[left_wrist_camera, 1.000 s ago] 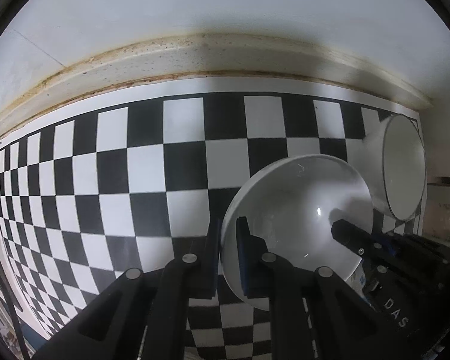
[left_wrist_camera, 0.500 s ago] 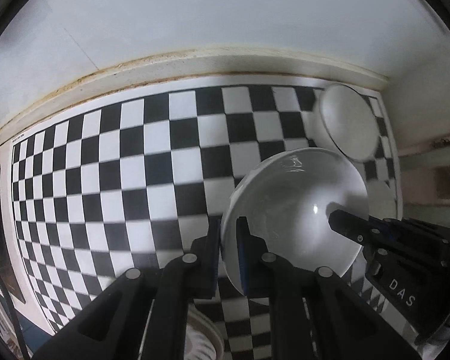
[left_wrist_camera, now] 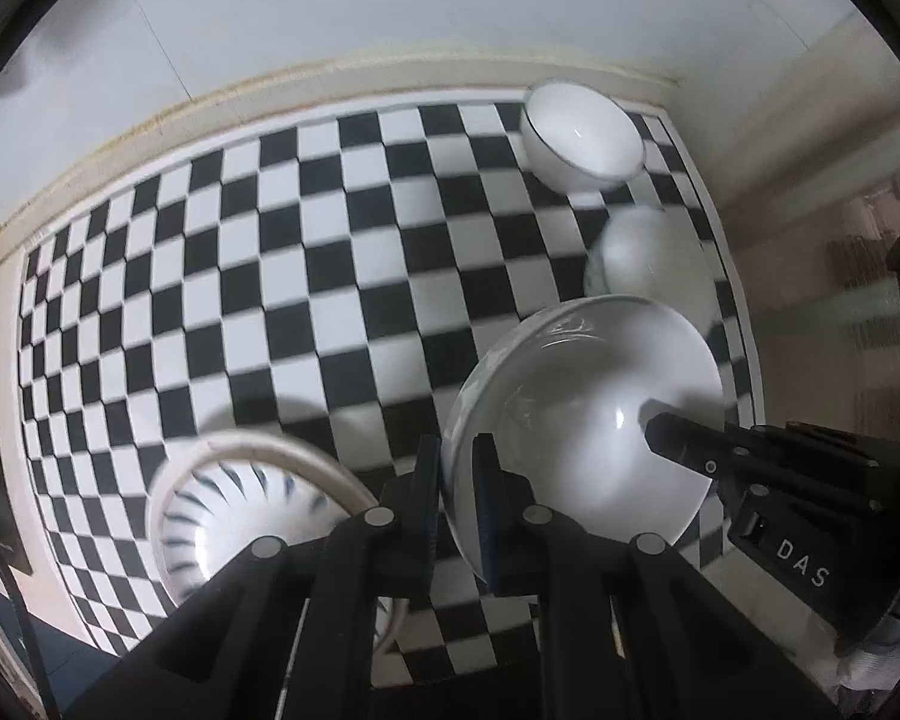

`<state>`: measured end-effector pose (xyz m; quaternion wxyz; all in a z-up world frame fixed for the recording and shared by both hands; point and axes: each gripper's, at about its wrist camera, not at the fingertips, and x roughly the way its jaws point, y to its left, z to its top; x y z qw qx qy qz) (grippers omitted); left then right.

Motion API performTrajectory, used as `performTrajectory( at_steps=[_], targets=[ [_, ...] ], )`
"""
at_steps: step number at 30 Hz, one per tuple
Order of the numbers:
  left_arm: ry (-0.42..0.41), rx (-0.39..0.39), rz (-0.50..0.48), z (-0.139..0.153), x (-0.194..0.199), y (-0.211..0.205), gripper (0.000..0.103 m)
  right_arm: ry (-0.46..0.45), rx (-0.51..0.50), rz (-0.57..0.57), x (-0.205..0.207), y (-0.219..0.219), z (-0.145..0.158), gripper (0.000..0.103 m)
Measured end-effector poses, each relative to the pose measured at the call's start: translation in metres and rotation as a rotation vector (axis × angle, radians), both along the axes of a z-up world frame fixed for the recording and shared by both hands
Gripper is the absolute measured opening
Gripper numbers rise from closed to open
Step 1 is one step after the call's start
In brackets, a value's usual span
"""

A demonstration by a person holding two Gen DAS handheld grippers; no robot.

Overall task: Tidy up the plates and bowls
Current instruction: 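Lift the white bowl with both tools and carry it toward the plate stack, then lower the white bowl beside the plate stack and open both tools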

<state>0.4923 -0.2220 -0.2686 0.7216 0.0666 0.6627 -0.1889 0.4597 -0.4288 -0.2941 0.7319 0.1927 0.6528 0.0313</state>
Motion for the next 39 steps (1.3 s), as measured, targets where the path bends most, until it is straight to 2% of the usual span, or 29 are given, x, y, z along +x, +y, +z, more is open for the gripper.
performTrajectory(
  at_steps=[3,7,16,21,30,39],
  targets=[
    [0.030,-0.006,-0.011,-0.010,-0.015,-0.001,0.009,0.019,0.015,-0.012,-0.022,-0.001,-0.010,0.008],
    [0.076,0.008,-0.017,-0.034,-0.029,-0.005,0.009,0.062,0.028,-0.026,-0.040,-0.002,-0.039,0.008],
    [0.144,0.063,-0.031,-0.090,-0.033,-0.025,0.009,0.138,0.015,-0.035,-0.044,-0.013,-0.096,0.008],
    [0.181,0.078,-0.023,-0.110,-0.034,-0.034,0.009,0.170,0.004,-0.022,-0.043,-0.019,-0.114,0.008],
    [0.195,0.091,-0.008,-0.122,-0.034,-0.044,0.009,0.203,0.001,-0.009,-0.037,-0.010,-0.127,0.008],
    [0.205,0.153,0.011,-0.123,-0.042,-0.053,0.010,0.236,-0.045,0.010,-0.030,0.005,-0.129,0.008]
  ],
)
